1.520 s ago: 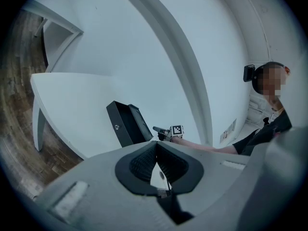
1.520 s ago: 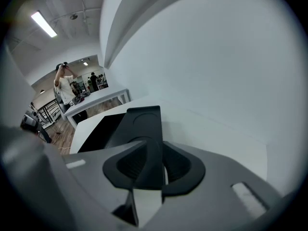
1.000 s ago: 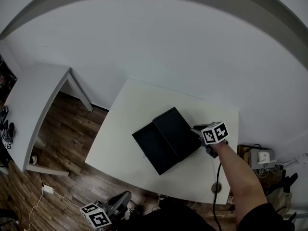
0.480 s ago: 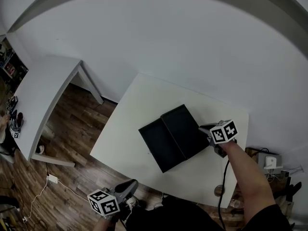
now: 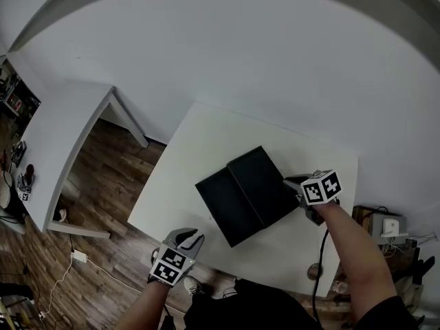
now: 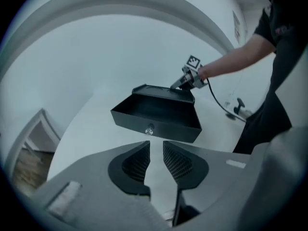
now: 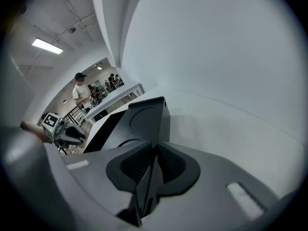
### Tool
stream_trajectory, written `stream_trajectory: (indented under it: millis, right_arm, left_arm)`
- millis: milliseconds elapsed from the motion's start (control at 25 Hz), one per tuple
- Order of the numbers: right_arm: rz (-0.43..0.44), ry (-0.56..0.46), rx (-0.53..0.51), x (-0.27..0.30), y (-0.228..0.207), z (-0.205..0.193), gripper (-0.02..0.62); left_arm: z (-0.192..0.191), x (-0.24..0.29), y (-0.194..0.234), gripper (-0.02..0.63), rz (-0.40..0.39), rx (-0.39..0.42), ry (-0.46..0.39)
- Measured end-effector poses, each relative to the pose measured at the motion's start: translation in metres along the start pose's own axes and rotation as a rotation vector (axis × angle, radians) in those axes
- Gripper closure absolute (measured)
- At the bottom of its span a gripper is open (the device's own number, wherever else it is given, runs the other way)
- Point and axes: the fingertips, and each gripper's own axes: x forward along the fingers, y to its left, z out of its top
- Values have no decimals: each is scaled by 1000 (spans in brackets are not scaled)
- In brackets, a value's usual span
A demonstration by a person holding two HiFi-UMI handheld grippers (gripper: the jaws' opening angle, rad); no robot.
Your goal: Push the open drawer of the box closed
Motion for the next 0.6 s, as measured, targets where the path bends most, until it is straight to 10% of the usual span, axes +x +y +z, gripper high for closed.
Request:
stream_trajectory:
  millis: [600]
  right_arm:
    - [12,-19,16,-2,2,-1,552]
  left_arm:
    - [5,58,12,499,-8,322,156]
